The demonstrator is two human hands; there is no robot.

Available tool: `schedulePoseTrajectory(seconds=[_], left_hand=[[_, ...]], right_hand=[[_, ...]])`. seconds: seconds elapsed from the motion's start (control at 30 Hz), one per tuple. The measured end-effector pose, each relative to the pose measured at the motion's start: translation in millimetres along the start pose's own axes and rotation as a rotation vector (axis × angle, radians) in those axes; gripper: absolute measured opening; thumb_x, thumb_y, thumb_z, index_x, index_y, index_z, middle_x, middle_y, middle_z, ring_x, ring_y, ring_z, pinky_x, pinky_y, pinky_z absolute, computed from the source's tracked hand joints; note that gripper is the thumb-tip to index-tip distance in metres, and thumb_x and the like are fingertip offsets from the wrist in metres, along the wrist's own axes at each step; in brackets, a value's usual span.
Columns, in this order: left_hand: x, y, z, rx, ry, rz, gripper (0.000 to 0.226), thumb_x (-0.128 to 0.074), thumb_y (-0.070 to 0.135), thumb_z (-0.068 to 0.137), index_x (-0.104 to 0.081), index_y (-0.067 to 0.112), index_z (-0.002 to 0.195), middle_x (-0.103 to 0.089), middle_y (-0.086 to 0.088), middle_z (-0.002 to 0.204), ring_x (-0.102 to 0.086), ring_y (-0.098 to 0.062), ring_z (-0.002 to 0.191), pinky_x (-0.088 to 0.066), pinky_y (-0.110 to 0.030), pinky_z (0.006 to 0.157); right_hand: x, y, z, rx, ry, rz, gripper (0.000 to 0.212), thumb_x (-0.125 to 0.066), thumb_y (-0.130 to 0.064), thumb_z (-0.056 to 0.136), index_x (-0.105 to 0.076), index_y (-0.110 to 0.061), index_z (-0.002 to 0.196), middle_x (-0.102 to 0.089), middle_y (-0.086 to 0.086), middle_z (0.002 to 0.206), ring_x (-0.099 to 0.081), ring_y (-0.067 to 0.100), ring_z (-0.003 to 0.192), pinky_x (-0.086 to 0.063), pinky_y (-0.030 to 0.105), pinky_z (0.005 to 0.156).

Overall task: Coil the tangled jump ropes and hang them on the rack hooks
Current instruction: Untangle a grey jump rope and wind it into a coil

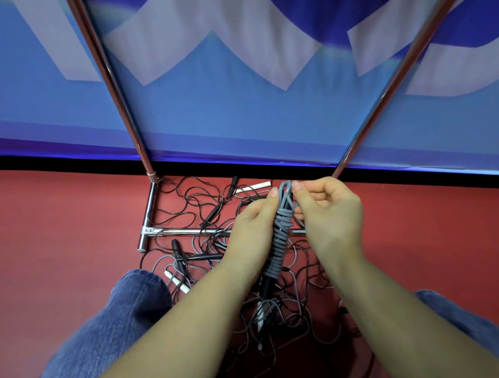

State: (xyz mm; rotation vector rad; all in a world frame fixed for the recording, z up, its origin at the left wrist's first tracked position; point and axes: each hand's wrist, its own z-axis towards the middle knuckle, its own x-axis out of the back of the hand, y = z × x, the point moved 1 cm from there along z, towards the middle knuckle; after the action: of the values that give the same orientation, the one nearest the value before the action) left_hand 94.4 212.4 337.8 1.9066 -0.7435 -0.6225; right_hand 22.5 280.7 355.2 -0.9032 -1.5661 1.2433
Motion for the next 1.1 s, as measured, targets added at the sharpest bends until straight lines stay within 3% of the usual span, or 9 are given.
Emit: schedulePoseTrajectory(seconds=[0.17, 0.3, 0.4, 0.53, 0.67, 0.73, 0.9, 0.97, 1.1], left_hand=[[6, -3, 4, -0.054, 0.048, 0.096, 0.039, -0.047, 0.049, 0.095, -0.069, 0.018, 0.085, -0.066, -0.001, 0.078, -0.057, -0.011, 0.068, -0.047, -0.026, 0.067], [11, -7, 8, -0.159, 0.092, 0.227, 0.038, -0.051, 0.048, 0.093, -0.067, 0.013, 0.092, -0.067, -0.01, 0.085, -0.053, -0.009, 0.07, -0.049, -0.033, 0.078], [15, -9, 9, -0.2, 0.116, 0.353, 0.035, -0.053, 0.059, 0.085, -0.063, 0.026, 0.088, -0.058, 0.012, 0.066, -0.05, -0.012, 0.064, -0.048, -0.039, 0.074], [17, -6, 6, -0.205, 0.093, 0.558, 0.025, -0.051, 0.057, 0.089, -0.056, 0.033, 0.092, -0.055, 0.008, 0.064, -0.052, -0.018, 0.068, -0.046, -0.035, 0.069], [16, 0, 3, -0.205, -0.004, 0.721, 0.029, -0.051, 0.057, 0.089, -0.051, 0.031, 0.101, -0.055, 0.007, 0.07, -0.052, -0.017, 0.07, -0.039, -0.032, 0.063], [17, 1, 5, -0.194, -0.051, 0.717, 0.029, -0.054, 0.057, 0.088, -0.051, 0.03, 0.101, -0.055, 0.008, 0.071, -0.051, -0.016, 0.068, -0.04, -0.033, 0.064], [21, 5, 9, -0.155, -0.127, 0.446, 0.024, -0.066, 0.044, 0.085, -0.062, 0.027, 0.101, -0.067, -0.006, 0.097, -0.061, -0.02, 0.084, -0.048, -0.044, 0.086], [21, 5, 10, -0.178, -0.116, 0.41, 0.028, -0.07, 0.045, 0.081, -0.064, 0.025, 0.099, -0.067, -0.009, 0.098, -0.059, -0.021, 0.08, -0.048, -0.046, 0.087], [23, 5, 8, -0.218, 0.0, 0.508, 0.034, -0.062, 0.061, 0.071, -0.06, 0.033, 0.092, -0.065, 0.007, 0.079, -0.06, -0.018, 0.077, -0.051, -0.04, 0.074]], right_hand=[[-2, -5, -11, 0.089, -0.117, -0.015, 0.026, -0.06, -0.014, 0.091, -0.067, -0.034, 0.076, -0.067, -0.025, 0.066, -0.066, -0.005, 0.07, -0.049, 0.01, 0.067], [0, -9, -9, 0.089, -0.206, -0.071, 0.013, -0.062, -0.014, 0.089, -0.075, -0.017, 0.092, -0.064, -0.031, 0.065, -0.062, -0.015, 0.072, -0.045, 0.003, 0.069], [2, -7, -5, 0.007, -0.192, -0.076, 0.011, -0.067, -0.018, 0.086, -0.072, -0.024, 0.093, -0.071, -0.016, 0.075, -0.068, 0.001, 0.078, -0.054, 0.023, 0.081], [7, -4, 4, -0.161, -0.183, -0.086, 0.023, -0.075, -0.021, 0.077, -0.06, -0.027, 0.094, -0.071, -0.001, 0.082, -0.069, 0.014, 0.08, -0.055, 0.037, 0.084], [13, -8, 11, -0.395, -0.239, 0.085, 0.027, -0.065, -0.004, 0.084, -0.058, -0.011, 0.109, -0.068, 0.008, 0.088, -0.067, 0.013, 0.071, -0.057, 0.025, 0.071], [16, -8, 12, -0.393, -0.251, 0.1, 0.026, -0.061, 0.0, 0.085, -0.056, -0.011, 0.109, -0.067, 0.009, 0.086, -0.066, 0.013, 0.068, -0.056, 0.019, 0.064], [17, -7, 11, -0.273, -0.291, 0.068, 0.023, -0.061, 0.002, 0.086, -0.059, -0.017, 0.099, -0.067, 0.008, 0.088, -0.067, 0.015, 0.076, -0.057, 0.022, 0.073], [17, -9, 9, -0.259, -0.329, 0.115, 0.024, -0.059, 0.003, 0.087, -0.061, -0.02, 0.092, -0.068, 0.006, 0.087, -0.066, 0.013, 0.077, -0.056, 0.02, 0.072], [11, -15, 1, -0.15, -0.329, 0.1, 0.014, -0.066, -0.005, 0.084, -0.065, -0.015, 0.094, -0.071, 0.005, 0.091, -0.066, 0.005, 0.073, -0.054, 0.013, 0.066]])
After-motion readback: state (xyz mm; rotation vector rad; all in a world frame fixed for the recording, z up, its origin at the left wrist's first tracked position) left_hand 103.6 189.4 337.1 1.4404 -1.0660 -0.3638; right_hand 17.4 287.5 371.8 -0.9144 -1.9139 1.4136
